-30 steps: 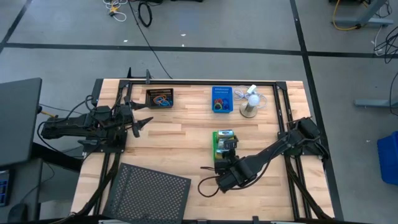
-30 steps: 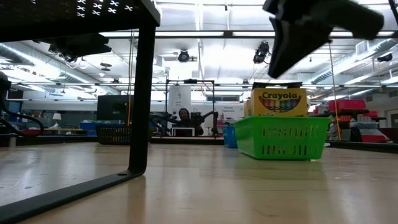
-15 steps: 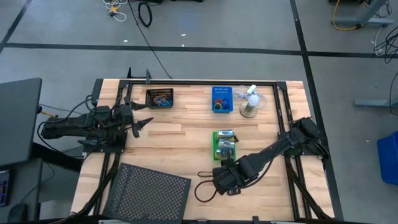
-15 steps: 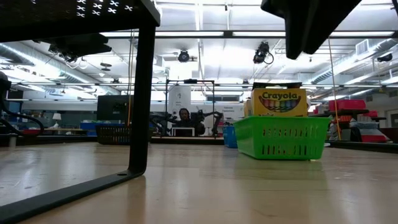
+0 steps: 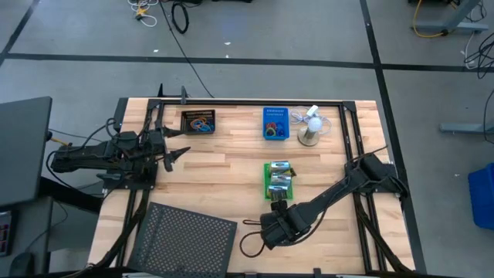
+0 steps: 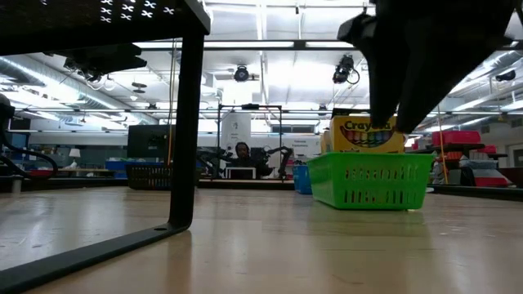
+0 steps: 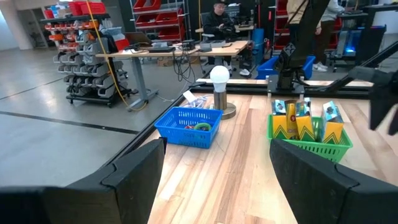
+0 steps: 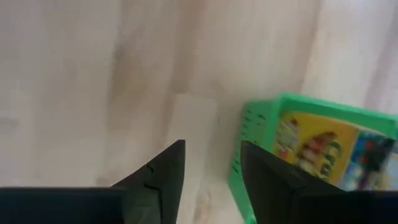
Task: Pick & Place Office Desk Supplies
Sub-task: Put the green bin with the crayon boxes on the shelf
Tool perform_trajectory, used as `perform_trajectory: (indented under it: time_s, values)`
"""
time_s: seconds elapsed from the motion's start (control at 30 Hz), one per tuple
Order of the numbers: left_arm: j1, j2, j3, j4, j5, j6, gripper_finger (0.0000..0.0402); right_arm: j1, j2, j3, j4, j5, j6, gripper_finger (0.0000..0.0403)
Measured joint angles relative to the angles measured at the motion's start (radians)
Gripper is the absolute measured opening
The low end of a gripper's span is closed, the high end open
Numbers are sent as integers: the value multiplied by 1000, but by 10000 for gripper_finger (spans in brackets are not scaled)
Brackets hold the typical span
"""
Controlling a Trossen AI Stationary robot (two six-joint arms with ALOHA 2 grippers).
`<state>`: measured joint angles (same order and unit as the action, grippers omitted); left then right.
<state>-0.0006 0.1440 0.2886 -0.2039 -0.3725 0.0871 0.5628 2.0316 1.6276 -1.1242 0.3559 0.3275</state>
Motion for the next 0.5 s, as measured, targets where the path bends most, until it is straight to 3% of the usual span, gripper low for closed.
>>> perform_trajectory:
  time_s: [0.2, 0.5]
  values:
    - [0, 0, 0, 15, 0, 9, 303, -26, 3, -1, -48, 64, 23, 163]
    - [0, 0, 0, 27, 0, 29, 303, -73, 2, -131, -15, -13, 30, 163]
